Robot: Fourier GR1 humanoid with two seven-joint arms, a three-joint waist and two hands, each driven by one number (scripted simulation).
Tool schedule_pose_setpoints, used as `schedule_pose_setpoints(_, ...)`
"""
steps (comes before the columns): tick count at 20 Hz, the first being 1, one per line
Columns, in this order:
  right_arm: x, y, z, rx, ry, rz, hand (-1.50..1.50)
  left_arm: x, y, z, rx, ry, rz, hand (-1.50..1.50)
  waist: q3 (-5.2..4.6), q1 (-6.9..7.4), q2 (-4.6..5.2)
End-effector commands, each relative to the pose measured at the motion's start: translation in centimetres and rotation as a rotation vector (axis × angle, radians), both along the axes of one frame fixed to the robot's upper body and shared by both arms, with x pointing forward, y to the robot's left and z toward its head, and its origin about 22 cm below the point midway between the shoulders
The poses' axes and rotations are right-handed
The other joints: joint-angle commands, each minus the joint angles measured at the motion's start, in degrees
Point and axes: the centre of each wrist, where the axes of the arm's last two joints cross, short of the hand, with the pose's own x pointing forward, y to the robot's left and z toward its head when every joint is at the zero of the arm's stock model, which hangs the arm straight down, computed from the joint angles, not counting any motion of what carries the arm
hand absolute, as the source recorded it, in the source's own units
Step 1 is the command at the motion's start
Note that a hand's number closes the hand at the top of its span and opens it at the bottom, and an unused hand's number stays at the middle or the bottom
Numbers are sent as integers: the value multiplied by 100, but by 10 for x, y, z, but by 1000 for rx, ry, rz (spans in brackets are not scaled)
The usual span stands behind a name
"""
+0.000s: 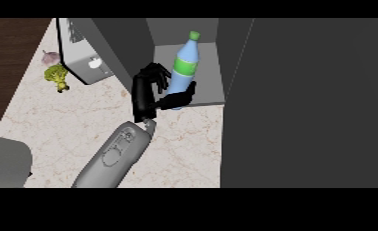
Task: Pick up the bottled water, place it into the cabinet and close the cabinet
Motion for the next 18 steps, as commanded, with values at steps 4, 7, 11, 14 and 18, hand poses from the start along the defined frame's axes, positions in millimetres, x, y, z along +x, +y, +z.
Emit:
schedule_pose_setpoints(4, 7, 3, 7, 10, -19, -6, -150, 59, 28, 28, 176, 6, 38, -150, -65, -127, 223)
schedule_pose_setpoints(7, 2, 2, -2, 14, 7, 8, -150, 67, 32, 33, 198, 15, 43, -150, -62, -130, 213)
schedule_pose_setpoints(11, 3, -1, 1, -12, -5, 8, -150, 69, 35, 35, 188, 36, 75, -150, -65, -181, 226)
schedule_pose_setpoints(14, 3, -1, -2, -5, 1, -8, -150, 64, 44, 29, 172, 59, 68, -150, -71, -180, 242)
schedule_pose_setpoints(18, 3, 0, -2, -2, -18, 7, -150, 66, 43, 30, 159, 57, 95, -150, -69, -126, 218)
